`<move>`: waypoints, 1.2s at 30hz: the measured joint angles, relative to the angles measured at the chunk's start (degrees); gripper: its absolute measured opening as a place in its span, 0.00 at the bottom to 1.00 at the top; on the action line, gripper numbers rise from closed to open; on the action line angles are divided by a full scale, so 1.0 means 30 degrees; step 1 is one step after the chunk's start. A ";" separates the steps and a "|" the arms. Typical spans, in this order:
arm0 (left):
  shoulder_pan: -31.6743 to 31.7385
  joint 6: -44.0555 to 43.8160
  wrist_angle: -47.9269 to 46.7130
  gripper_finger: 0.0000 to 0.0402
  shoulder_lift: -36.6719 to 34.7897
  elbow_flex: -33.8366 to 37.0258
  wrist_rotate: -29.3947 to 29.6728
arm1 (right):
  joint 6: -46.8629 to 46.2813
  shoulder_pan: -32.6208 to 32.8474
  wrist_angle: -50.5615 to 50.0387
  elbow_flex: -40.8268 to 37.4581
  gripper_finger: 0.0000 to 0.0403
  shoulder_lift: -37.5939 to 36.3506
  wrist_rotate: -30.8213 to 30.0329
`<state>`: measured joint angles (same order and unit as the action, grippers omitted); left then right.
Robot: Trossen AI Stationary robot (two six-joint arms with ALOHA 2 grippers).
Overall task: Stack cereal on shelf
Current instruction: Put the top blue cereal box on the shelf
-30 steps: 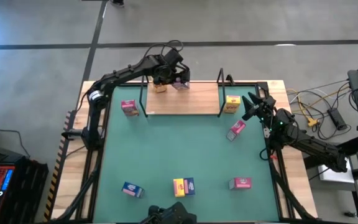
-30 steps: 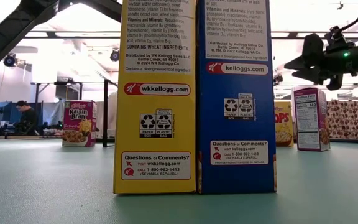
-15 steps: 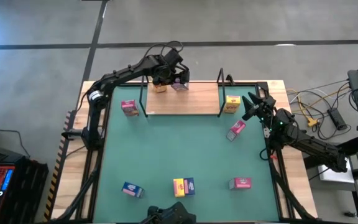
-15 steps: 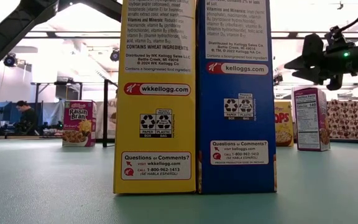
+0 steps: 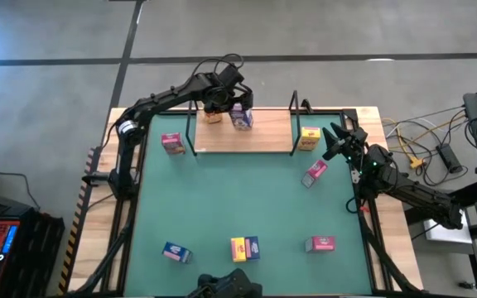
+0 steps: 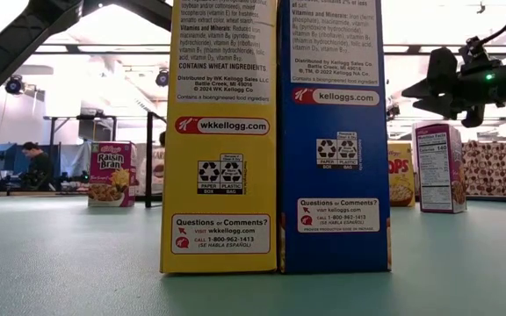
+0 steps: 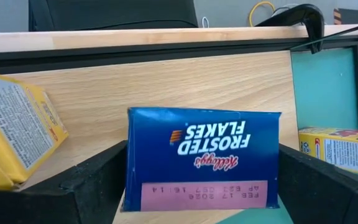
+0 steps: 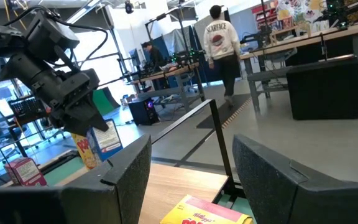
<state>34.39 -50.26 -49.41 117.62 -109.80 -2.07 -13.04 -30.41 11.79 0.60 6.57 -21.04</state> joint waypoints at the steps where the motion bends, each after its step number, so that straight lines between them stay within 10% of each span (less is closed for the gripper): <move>1: 0.0000 -0.0049 0.0065 0.86 0.0007 0.0000 0.0000 | 0.0000 0.0000 -0.0002 -0.0002 0.53 0.0000 0.0000; 36: 0.0131 -0.1364 0.1321 0.86 0.0561 0.0000 0.1552 | 0.0000 0.0004 0.0000 -0.0004 0.53 0.0000 0.0000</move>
<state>34.79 -54.35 -45.45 119.31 -109.80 2.59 -13.04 -30.40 11.79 0.59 6.57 -21.04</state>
